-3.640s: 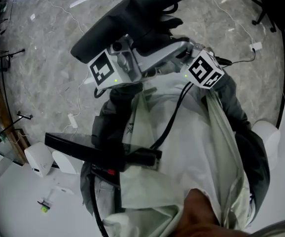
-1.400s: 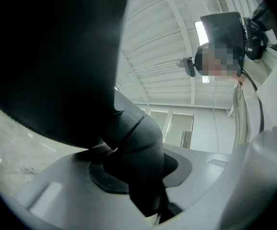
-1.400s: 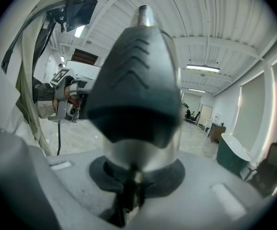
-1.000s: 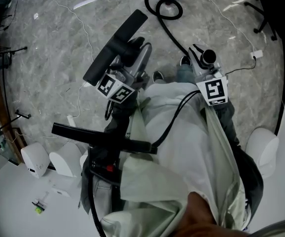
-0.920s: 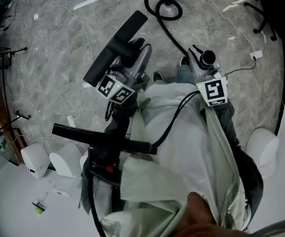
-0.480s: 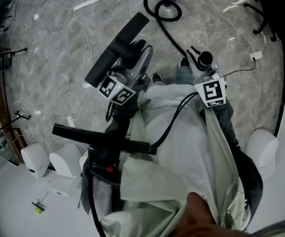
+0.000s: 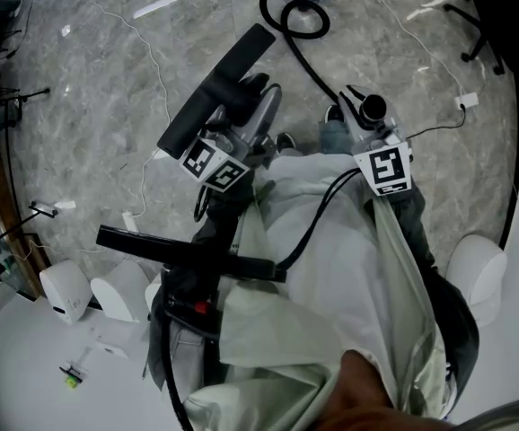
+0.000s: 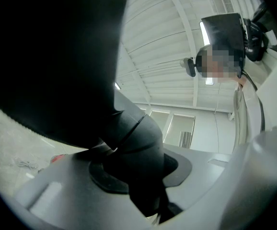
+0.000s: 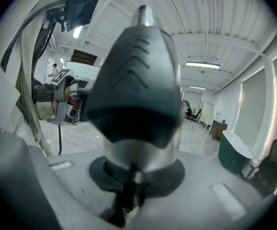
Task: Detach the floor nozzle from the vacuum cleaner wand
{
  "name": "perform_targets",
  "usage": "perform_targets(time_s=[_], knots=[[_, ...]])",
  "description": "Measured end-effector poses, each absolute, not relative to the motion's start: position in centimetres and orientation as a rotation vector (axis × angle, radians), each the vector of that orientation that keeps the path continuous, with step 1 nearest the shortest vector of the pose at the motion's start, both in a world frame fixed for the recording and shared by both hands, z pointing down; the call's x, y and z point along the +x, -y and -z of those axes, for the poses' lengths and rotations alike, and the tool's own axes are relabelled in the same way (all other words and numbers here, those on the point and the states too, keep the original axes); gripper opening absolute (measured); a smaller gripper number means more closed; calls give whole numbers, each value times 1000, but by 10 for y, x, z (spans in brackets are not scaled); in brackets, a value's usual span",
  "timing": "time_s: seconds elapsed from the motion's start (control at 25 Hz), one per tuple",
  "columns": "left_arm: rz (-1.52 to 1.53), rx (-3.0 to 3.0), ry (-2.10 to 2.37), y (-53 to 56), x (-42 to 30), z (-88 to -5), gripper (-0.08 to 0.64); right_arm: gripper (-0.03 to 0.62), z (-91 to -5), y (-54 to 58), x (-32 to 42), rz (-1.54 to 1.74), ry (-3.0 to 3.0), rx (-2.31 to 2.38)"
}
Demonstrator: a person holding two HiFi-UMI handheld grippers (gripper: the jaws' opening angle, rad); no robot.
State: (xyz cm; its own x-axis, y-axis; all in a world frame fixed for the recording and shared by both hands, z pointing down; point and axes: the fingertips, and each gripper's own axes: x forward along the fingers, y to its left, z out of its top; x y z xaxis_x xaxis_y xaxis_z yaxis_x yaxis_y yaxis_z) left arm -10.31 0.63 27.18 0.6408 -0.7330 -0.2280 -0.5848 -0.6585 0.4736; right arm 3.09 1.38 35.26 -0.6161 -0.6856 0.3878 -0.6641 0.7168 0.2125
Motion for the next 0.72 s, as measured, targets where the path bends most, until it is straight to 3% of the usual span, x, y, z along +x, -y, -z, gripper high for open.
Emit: perform_targets(time_s=[0.72], knots=[[606,2464,1077,-7,-109,-274,115,60,-354,-15,24,67,2496,977]])
